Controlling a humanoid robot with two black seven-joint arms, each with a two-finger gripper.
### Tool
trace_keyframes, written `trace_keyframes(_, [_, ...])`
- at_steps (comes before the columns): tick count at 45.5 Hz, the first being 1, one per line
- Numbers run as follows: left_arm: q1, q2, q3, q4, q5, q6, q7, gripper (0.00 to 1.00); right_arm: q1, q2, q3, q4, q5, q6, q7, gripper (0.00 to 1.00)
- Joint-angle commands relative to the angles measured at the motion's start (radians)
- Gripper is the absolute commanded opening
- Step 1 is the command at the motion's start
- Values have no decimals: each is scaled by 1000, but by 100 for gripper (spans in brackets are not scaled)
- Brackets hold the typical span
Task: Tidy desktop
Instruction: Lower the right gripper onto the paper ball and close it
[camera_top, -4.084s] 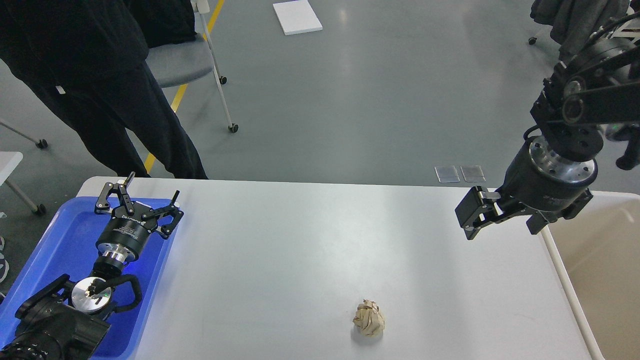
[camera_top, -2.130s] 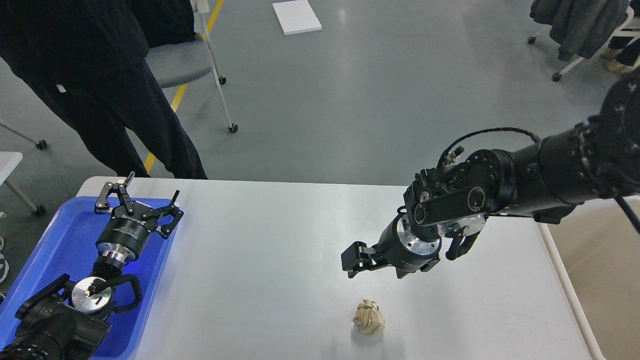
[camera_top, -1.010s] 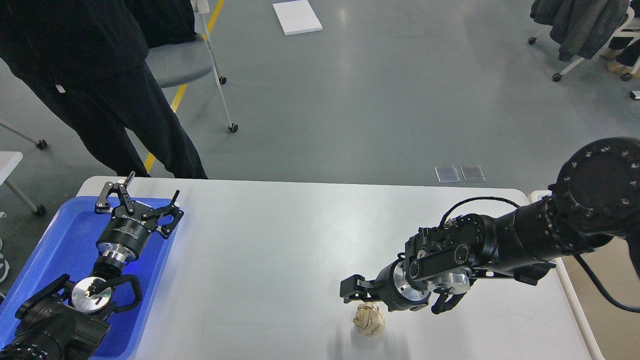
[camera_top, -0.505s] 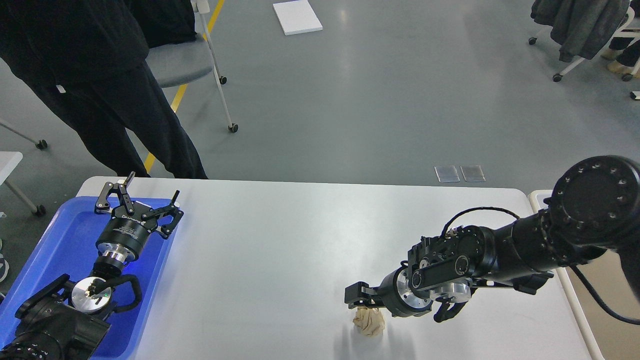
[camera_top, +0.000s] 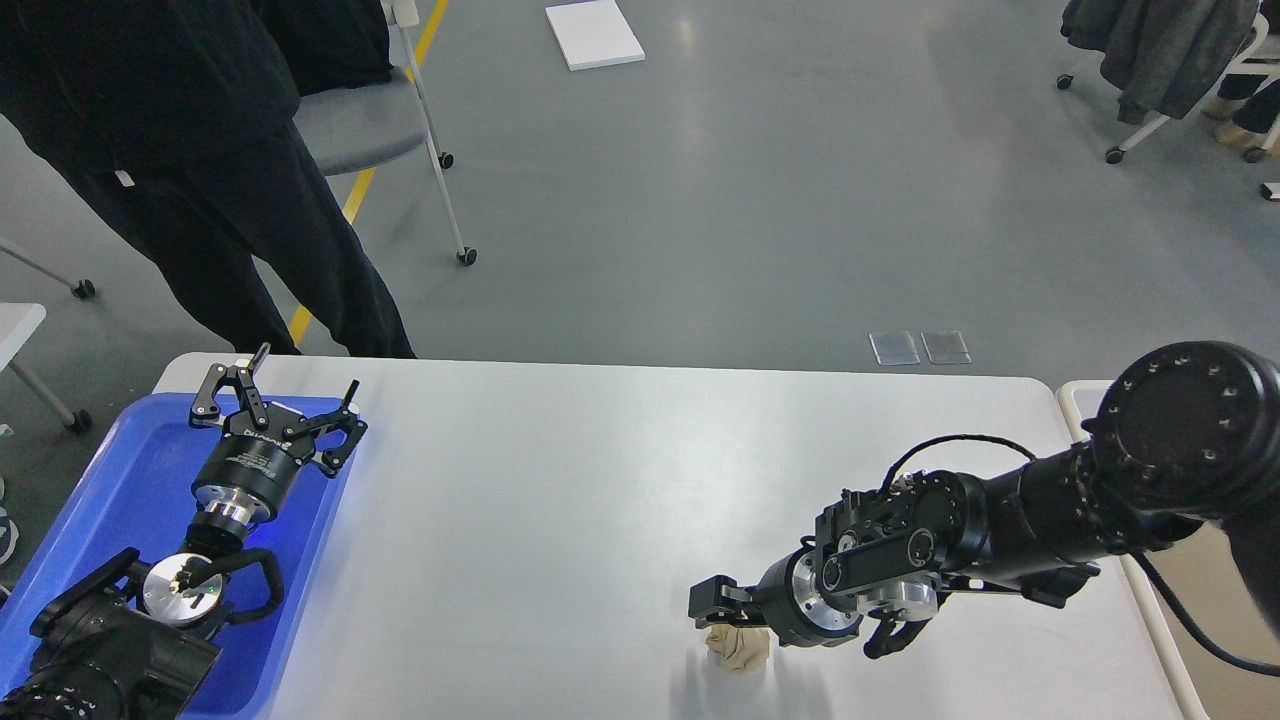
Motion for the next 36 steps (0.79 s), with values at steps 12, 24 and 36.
trace_keyframes(12, [1,0,-1,0,0,0,0,100,-49,0,8,-36,-60,-4,4,62])
trace_keyframes(24, [-1,0,1,0,-1,0,0,100,-60,0,8,-44,-60,-8,1,0])
trace_keyframes(36, [-1,0,-1,0,-1,0,0,100,6,0,-7,17,-55,6,2,0])
